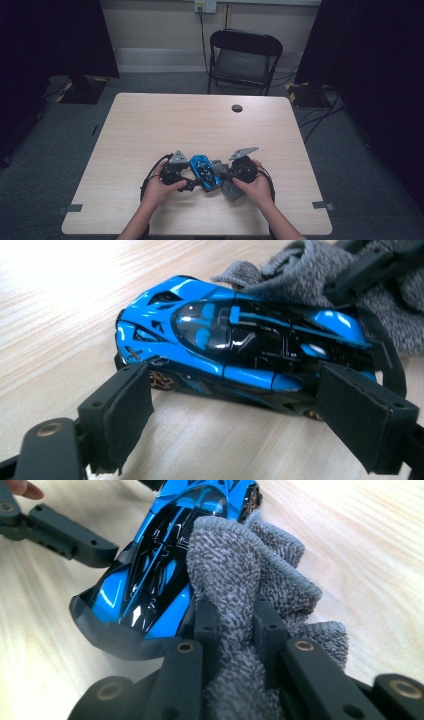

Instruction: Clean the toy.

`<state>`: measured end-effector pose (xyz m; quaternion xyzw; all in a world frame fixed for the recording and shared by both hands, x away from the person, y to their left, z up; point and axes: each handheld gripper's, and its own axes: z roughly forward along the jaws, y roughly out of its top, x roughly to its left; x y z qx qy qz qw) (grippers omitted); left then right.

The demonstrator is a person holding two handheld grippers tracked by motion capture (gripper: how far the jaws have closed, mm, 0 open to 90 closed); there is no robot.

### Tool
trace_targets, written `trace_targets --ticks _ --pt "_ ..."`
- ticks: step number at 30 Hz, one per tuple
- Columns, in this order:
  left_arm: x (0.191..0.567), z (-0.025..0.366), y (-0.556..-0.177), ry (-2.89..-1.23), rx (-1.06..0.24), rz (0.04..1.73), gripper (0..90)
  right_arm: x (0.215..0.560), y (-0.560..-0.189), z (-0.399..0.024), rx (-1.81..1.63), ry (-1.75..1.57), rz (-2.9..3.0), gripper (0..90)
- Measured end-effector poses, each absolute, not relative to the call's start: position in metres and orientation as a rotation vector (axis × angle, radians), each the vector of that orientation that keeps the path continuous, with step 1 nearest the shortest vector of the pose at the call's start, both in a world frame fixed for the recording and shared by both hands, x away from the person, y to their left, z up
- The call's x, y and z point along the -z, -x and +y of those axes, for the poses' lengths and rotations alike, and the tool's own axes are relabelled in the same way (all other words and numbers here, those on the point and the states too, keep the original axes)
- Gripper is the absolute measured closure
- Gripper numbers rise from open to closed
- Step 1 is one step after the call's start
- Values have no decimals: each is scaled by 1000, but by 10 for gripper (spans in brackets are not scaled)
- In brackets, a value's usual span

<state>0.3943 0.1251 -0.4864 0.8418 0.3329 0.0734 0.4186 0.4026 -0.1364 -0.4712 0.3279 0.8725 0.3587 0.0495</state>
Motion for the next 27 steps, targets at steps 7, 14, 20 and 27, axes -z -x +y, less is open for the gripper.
trace_targets --ticks 7,14,20,27 --pt "482 121 -393 -2099 -163 863 153 470 -391 -136 -1092 -990 2669 778" --pt "479 108 -390 -2139 -177 862 91 471 -382 -135 -1128 -987 2675 778" --pt "478 109 -391 -2151 -169 866 96 470 -375 -129 -1114 -959 2686 779" --pt "478 112 -392 -2150 -161 902 96 471 -374 -129 -1143 -979 2693 780"
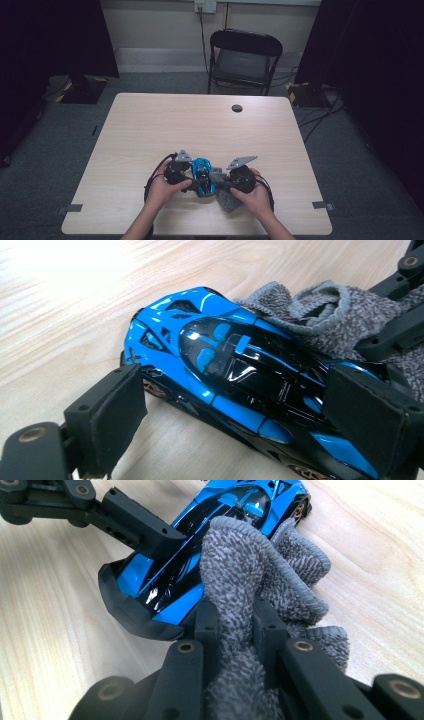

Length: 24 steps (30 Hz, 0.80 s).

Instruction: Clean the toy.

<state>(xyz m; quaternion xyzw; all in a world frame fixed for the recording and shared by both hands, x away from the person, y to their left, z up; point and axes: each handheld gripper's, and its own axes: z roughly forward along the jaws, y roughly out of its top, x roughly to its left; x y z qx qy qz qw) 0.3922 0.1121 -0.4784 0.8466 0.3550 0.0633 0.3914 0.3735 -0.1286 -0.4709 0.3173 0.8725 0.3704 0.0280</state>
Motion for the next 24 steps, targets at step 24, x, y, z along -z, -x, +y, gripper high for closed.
trace_targets --ticks 24 --pt "477 109 -388 -2123 -95 963 117 471 -359 -137 -1106 -919 2702 759"
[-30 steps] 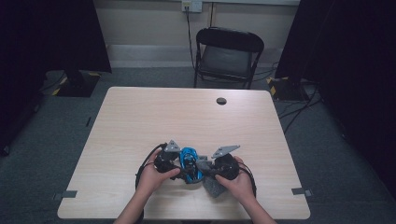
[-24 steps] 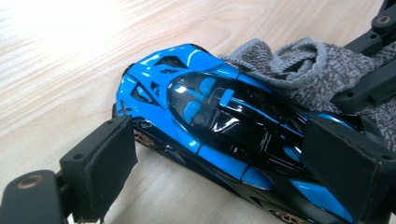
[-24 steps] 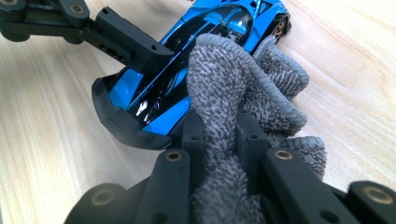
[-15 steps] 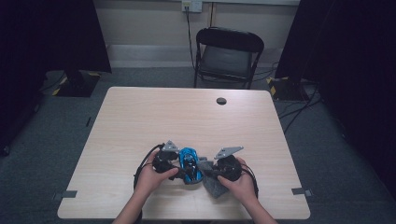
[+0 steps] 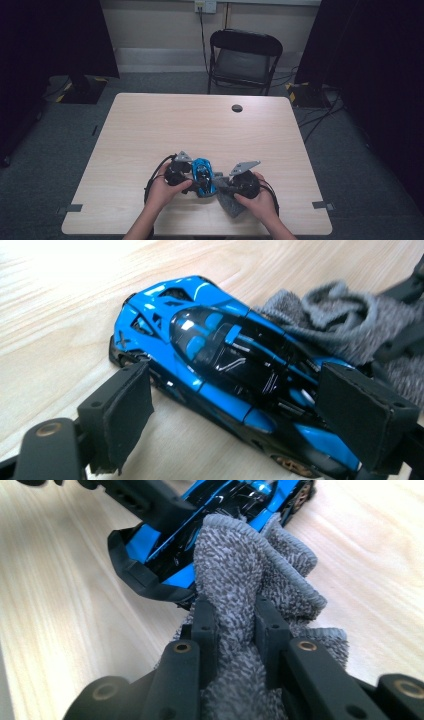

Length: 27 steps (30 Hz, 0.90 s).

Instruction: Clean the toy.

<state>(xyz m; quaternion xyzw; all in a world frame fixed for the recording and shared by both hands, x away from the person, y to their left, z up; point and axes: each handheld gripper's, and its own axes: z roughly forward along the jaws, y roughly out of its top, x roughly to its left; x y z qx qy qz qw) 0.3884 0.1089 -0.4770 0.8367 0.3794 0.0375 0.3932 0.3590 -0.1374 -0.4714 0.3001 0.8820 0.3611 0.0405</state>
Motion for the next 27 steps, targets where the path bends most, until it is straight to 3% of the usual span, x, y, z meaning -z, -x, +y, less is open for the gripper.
trace_targets --ticks 7,15,27 --pt "482 103 -397 -2147 -134 946 0 475 -360 -130 -1166 -953 2722 767" --pt "486 106 -410 -2134 -110 940 0 476 -364 -115 -1185 -946 2720 767" --pt "475 107 -400 -2154 -187 941 133 470 -370 -124 -1160 -955 2667 761"
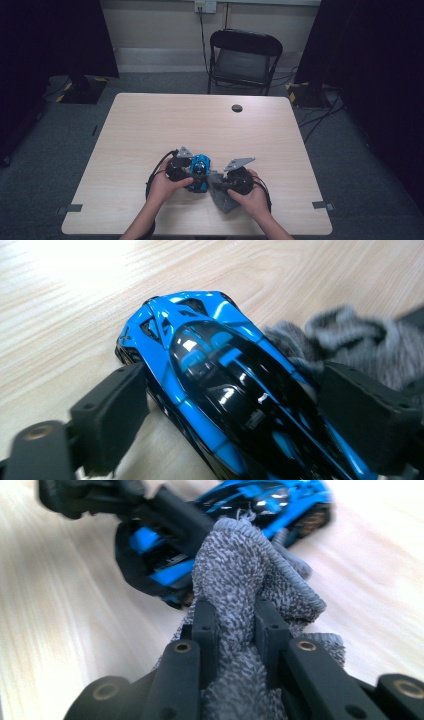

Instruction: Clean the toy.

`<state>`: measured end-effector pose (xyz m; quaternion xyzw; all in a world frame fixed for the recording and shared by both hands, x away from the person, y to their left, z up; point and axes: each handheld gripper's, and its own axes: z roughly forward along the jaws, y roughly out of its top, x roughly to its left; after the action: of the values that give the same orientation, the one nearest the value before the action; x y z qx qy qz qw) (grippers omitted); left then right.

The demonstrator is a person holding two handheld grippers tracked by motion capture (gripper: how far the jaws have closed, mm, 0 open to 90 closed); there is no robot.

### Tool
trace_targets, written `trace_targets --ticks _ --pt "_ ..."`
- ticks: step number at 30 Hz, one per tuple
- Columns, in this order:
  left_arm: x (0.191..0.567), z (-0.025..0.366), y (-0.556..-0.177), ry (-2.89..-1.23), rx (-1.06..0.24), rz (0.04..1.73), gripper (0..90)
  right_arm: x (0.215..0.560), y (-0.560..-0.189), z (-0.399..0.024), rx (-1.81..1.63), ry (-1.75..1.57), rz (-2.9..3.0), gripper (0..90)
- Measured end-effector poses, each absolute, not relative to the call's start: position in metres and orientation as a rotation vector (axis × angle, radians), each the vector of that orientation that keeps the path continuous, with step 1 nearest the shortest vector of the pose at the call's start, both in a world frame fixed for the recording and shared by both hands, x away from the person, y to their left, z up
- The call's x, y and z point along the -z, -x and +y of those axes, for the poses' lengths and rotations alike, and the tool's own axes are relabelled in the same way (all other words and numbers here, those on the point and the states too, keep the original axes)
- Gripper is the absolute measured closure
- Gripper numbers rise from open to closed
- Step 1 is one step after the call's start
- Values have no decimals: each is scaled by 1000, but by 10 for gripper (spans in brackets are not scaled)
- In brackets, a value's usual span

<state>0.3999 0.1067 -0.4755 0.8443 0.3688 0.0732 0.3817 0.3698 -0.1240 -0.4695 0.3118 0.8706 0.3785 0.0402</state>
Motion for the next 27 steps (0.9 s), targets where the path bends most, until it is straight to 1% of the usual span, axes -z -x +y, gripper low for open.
trace_targets --ticks 7,9,11,15,17,22,24,27 --pt "472 100 -393 -2176 -202 1024 131 460 -378 -149 -1096 -999 2598 756" --pt "472 99 -393 -2158 -209 1036 130 460 -378 -152 -1092 -1001 2593 755" --pt "471 97 -392 -2134 -220 1053 153 462 -377 -153 -1084 -1000 2590 754" --pt "467 93 -392 -2099 -233 1086 152 465 -378 -155 -1076 -1012 2583 753" --pt "467 89 -392 -2108 -265 1091 151 466 -378 -156 -1075 -1019 2577 752" --pt "472 82 -394 -2151 -326 1120 128 467 -378 -157 -1083 -1022 2572 752" --pt "475 81 -395 -2145 -320 1132 101 467 -377 -158 -1085 -1025 2571 752" --pt "478 81 -396 -2127 -298 1169 85 468 -377 -159 -1088 -1027 2570 751"
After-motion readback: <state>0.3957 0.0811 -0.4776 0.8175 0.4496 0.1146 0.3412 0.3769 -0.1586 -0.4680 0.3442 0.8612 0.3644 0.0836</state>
